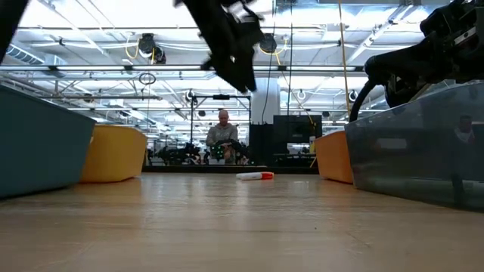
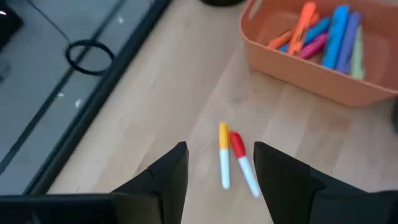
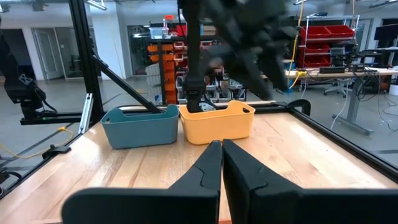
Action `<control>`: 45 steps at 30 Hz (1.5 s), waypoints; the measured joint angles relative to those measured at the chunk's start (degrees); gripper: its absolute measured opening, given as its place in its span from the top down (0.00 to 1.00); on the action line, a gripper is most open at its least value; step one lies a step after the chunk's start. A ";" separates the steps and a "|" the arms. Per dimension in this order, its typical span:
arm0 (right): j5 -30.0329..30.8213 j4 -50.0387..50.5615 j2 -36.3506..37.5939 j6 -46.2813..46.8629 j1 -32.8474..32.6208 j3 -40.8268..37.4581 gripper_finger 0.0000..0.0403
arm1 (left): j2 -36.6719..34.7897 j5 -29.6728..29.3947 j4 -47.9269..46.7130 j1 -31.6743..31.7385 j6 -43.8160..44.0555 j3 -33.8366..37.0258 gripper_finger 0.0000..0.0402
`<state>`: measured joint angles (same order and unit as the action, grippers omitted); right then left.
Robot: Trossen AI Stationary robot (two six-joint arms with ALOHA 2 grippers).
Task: Pick & Place Markers
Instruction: Put the yellow mini marker into the yellow bin
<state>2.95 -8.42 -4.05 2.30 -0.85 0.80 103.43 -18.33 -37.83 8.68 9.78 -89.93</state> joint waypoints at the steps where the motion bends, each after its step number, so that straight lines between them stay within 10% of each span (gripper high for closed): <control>1: -0.01 -0.03 0.00 -0.02 -0.01 0.02 0.99 | 1.97 1.83 -0.25 0.96 -1.24 -1.35 0.54; 6: 0.00 -0.02 0.02 0.00 0.00 0.01 0.99 | 10.51 10.97 -0.07 4.34 -4.64 -2.56 0.54; 32: -0.01 0.00 0.00 -0.01 0.00 0.01 0.99 | 22.86 16.71 3.45 7.32 -6.64 -2.56 0.54; 45: 0.00 0.01 0.01 -0.02 0.00 0.01 0.99 | 22.91 21.80 3.67 7.43 -6.79 -2.60 0.93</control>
<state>2.96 -8.40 -4.05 2.28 -0.85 0.81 126.34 3.47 -34.16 16.11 2.98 -92.53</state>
